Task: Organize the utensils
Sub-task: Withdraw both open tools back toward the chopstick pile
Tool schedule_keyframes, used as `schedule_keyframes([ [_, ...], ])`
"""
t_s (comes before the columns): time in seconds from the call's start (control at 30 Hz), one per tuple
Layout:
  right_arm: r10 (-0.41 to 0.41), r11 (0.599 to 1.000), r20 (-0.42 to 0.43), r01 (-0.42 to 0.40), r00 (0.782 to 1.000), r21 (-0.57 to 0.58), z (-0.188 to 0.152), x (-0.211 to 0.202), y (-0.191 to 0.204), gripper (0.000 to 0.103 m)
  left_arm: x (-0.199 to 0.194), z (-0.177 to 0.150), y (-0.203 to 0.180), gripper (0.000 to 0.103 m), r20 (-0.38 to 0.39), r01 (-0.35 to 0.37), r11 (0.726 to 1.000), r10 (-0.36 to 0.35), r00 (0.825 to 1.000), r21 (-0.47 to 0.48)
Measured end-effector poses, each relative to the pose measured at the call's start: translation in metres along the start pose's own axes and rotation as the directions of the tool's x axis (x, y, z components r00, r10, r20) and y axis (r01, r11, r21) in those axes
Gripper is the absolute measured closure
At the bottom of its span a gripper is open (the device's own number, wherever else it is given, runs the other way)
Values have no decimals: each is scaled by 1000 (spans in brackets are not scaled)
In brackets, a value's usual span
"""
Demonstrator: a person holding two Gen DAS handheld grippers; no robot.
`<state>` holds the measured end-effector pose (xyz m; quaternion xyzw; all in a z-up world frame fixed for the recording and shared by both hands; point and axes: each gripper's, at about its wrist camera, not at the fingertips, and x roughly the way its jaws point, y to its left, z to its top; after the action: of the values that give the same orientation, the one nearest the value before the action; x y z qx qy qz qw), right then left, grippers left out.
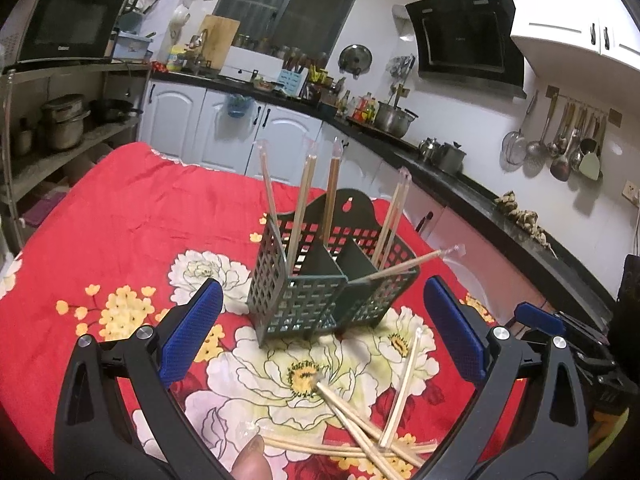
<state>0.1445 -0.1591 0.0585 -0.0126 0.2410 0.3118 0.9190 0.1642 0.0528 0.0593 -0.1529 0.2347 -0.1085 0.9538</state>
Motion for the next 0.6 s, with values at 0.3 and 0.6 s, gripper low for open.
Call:
schedule_keyframes([
  [0.3, -6, 1000, -58, 5, 998, -26, -22, 11, 4, 51, 6, -11, 11, 11, -46, 5, 1000, -7, 999, -27],
  [0.6, -23, 997, -130, 13, 991, -77, -48, 25, 13, 51, 22, -26, 22, 30, -131, 33, 997, -42, 991, -76],
])
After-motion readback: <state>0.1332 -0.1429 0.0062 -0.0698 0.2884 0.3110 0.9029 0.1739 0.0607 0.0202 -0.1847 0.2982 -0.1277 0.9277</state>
